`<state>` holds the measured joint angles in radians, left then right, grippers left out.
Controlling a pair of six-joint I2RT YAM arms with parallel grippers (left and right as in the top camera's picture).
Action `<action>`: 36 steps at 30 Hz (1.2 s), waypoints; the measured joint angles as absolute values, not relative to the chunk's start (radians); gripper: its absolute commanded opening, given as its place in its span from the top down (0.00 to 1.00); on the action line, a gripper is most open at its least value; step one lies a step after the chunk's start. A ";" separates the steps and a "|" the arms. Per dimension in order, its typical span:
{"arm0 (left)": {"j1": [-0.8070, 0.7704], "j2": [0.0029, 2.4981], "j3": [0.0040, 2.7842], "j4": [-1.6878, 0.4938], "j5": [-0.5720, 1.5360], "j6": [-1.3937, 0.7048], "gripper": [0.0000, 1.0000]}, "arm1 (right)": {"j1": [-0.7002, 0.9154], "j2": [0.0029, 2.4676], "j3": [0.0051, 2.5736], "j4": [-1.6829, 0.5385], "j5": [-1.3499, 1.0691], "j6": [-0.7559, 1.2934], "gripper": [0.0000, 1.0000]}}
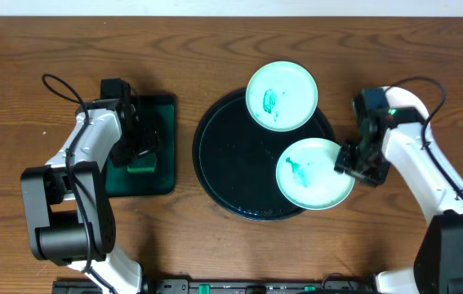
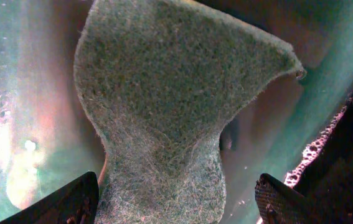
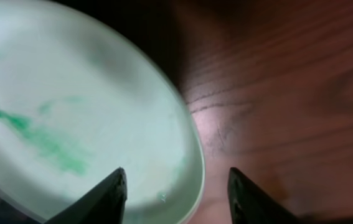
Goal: Clean dirty plates on tray and stack at the side
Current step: 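Release the plate and move the right gripper to the lower-right plate rim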
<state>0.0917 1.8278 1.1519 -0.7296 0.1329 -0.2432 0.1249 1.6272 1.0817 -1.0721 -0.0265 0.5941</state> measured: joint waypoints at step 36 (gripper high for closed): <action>0.091 1.828 1.152 -0.741 0.147 -0.254 0.93 | 0.329 1.613 0.888 -0.608 -0.131 0.474 0.99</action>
